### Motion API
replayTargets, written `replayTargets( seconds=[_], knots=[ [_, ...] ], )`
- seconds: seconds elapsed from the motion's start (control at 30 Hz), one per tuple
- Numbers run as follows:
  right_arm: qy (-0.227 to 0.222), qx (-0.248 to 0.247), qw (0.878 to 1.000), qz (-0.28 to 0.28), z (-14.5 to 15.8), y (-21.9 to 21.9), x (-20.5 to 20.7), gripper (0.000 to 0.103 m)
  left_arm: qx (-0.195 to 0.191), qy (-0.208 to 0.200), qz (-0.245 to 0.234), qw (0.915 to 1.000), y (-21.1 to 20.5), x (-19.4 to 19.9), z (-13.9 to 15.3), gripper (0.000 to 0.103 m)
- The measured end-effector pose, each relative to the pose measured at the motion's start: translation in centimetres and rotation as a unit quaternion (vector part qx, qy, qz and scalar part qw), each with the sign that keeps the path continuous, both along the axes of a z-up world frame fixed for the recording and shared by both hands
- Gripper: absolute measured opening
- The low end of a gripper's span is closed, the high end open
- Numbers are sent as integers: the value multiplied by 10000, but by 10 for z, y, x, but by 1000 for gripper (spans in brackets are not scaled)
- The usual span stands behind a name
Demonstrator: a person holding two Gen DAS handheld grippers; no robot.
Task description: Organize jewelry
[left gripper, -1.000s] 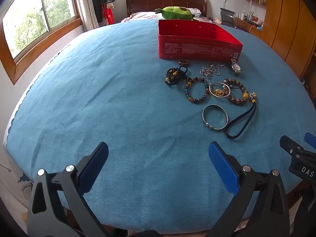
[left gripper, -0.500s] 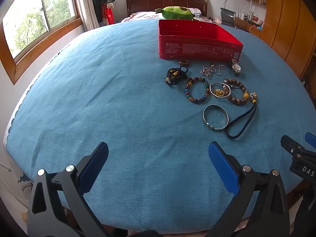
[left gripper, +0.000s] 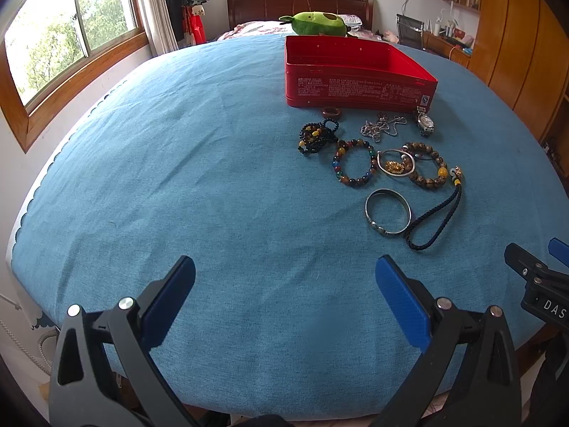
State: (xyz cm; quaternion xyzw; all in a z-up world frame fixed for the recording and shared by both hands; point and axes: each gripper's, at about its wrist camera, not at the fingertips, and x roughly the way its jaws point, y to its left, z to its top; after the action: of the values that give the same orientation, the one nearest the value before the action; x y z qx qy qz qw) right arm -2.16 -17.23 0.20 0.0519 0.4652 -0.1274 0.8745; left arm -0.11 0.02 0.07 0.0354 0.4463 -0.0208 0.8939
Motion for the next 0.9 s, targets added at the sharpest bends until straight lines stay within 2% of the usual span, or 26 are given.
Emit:
replayTargets(
  seconds=[0.9],
  knots=[
    [7,8,10000,4,0,0,-1,99,5,7,-3,10000,2,1,-1,100]
  ],
)
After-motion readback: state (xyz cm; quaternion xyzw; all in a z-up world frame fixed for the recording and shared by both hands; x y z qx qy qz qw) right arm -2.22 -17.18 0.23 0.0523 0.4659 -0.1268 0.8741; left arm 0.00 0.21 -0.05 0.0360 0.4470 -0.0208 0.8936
